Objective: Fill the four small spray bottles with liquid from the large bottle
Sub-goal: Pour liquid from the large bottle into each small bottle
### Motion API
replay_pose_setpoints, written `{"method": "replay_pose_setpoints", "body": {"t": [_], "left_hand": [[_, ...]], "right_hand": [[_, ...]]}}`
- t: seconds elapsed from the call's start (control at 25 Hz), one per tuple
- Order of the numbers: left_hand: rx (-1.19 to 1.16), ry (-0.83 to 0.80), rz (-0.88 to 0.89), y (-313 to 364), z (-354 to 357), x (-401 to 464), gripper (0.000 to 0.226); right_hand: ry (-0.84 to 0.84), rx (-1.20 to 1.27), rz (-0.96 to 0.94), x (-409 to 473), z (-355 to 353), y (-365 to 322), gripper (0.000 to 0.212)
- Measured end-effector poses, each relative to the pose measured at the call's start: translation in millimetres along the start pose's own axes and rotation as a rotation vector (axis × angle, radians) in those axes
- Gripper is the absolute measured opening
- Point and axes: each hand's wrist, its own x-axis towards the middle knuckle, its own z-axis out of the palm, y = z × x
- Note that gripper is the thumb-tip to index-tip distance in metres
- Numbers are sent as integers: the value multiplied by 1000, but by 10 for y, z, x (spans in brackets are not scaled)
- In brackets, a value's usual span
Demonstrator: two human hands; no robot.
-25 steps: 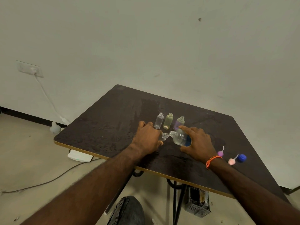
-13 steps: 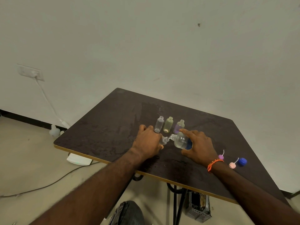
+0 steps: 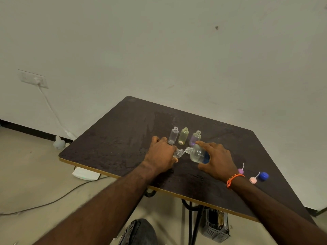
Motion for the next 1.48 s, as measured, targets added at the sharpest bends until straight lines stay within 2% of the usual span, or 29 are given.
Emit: {"method": "replay_pose_setpoints", "body": {"t": [0.68,0.92,1.04,1.24,1.48], "left_hand": [[-10,27,-6,-16,51,13,36],[-110,8,-70,-114,91,18,43],[-153,-10,-104,-145,112,2,43],[-286,-4,-216,-226,125,-62,20],[-427,54,-297,-229,248,-103,30]], "right_hand": [[2,44,4,7,9,-43,85],[4,285,49,-11,91,-97,83],[66,364,63,-14,85,-126,80],[165,560,174,-48,88,-199,73],[241,724,243,-126,279,-200,74]]}}
